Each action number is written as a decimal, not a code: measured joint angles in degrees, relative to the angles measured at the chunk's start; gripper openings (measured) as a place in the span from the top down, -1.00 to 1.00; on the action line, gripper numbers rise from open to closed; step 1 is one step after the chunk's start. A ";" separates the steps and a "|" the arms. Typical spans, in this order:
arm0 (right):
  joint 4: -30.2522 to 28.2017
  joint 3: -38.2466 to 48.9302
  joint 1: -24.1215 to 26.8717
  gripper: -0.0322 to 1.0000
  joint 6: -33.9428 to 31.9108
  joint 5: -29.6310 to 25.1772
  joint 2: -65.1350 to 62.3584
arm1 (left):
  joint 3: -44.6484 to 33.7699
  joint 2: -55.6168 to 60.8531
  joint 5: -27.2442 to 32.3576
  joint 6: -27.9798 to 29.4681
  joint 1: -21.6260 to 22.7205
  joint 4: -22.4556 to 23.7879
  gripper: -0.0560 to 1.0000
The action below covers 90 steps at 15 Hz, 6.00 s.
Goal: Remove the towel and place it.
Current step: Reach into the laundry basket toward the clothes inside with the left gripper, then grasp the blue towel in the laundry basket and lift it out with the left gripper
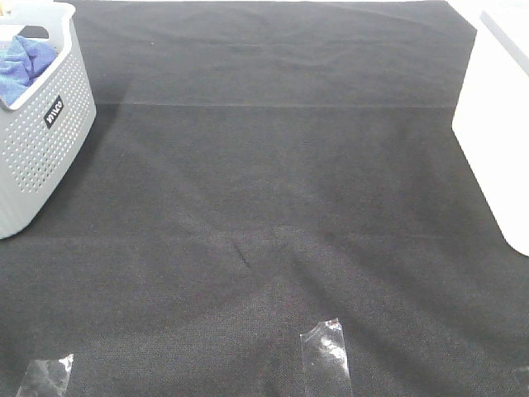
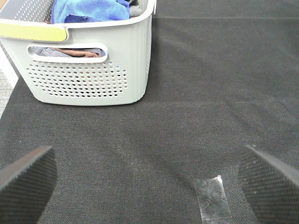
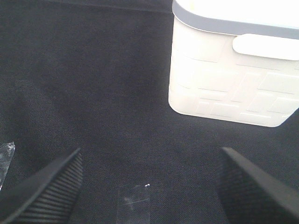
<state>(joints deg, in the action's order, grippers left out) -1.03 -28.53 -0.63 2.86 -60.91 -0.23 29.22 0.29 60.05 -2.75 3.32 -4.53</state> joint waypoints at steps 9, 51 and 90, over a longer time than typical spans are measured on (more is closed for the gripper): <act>0.00 0.00 0.00 -0.51 0.00 0.00 0.00 | 0.00 0.00 0.00 0.00 0.00 0.00 -0.98; 0.00 0.00 0.00 -0.51 0.00 0.00 0.00 | 75.52 -106.05 9.45 -46.64 0.17 30.88 -0.98; 0.00 0.00 0.00 -0.51 0.00 0.00 0.00 | 81.30 -111.61 -5.67 -50.59 0.86 23.95 0.89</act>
<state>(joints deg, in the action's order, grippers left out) -1.03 -28.53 -0.63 2.86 -60.91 -0.23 110.52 -111.33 54.37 -53.34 4.18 19.42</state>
